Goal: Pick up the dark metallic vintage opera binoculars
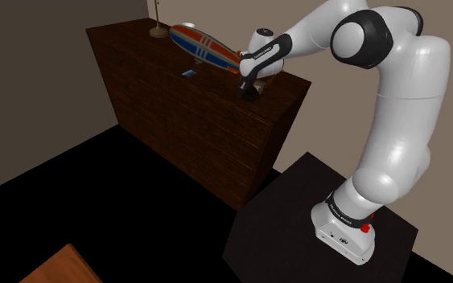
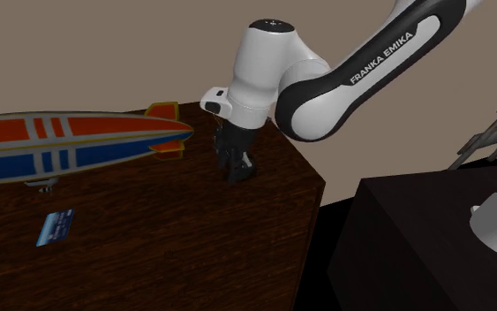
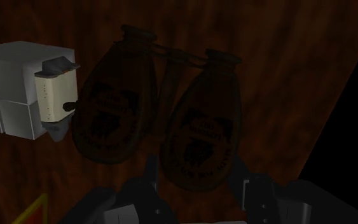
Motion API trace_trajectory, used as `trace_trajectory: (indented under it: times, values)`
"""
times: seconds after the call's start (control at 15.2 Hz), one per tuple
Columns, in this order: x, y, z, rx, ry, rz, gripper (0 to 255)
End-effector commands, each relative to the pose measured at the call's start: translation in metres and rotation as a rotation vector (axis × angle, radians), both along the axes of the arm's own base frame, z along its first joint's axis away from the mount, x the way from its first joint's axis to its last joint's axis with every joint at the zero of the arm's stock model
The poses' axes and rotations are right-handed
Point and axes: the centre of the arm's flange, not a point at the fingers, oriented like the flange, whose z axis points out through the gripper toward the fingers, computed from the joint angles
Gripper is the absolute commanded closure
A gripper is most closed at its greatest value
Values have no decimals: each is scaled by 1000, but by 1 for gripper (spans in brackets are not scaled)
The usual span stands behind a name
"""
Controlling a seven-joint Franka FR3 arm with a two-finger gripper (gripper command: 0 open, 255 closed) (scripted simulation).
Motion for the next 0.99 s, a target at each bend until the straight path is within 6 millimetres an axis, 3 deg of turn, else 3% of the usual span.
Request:
trace_trajectory:
  times: [0.0, 0.79, 0.92]
  values:
    - [0, 0, 9, 0, 0, 0, 255]
    - [0, 0, 72, 0, 0, 0, 255]
    - [0, 0, 73, 0, 0, 0, 255]
